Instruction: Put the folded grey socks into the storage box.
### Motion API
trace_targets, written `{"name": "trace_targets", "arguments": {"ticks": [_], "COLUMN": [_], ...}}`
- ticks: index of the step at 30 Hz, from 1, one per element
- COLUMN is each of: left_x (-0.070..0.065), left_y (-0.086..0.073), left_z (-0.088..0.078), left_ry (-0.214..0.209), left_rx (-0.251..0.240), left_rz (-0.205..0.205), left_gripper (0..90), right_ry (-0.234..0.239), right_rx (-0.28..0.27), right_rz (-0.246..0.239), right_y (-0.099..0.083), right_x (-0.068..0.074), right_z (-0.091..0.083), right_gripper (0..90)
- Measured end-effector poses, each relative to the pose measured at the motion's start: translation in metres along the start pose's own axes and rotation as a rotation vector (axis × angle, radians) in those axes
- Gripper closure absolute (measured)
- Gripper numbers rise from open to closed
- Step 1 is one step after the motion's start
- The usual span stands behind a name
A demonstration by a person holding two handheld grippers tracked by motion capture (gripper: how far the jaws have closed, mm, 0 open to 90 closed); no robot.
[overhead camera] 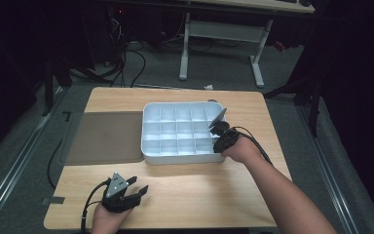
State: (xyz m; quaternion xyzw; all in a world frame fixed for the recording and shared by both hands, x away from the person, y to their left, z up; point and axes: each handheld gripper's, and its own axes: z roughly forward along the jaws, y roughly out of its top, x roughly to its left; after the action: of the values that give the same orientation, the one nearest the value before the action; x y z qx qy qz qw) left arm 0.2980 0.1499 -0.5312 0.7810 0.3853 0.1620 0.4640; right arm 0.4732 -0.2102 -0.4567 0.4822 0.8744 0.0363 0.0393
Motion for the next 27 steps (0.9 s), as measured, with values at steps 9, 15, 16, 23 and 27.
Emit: {"name": "trace_targets", "arguments": {"ticks": [9,15,16,23,27], "left_x": [0.000,0.000,-0.001,0.000,0.000], "left_y": [0.000,0.000,0.000,0.000,0.000], "left_z": [0.000,0.001,0.001,0.001,0.002], "left_ry": [-0.001,-0.002,-0.001,-0.001,-0.001], "left_rx": [0.004,0.008,0.009,0.011,0.013], "left_rz": [0.004,0.007,0.008,0.008,0.009], "left_gripper": [43.3,43.3,43.3,43.3,43.3], "right_ry": [0.003,0.023,0.023,0.030,0.032], "right_rx": [-0.029,-0.060,-0.063,-0.030,-0.008], "right_rz": [0.024,0.024,0.021,0.010,0.002], "right_y": [0.000,-0.002,-0.003,-0.009,-0.011], "right_x": [-0.002,-0.004,-0.005,-0.006,-0.006], "right_z": [-0.016,-0.035,-0.041,-0.045,-0.033], "right_gripper": [55.8,58.1,63.8,90.0,90.0]}}
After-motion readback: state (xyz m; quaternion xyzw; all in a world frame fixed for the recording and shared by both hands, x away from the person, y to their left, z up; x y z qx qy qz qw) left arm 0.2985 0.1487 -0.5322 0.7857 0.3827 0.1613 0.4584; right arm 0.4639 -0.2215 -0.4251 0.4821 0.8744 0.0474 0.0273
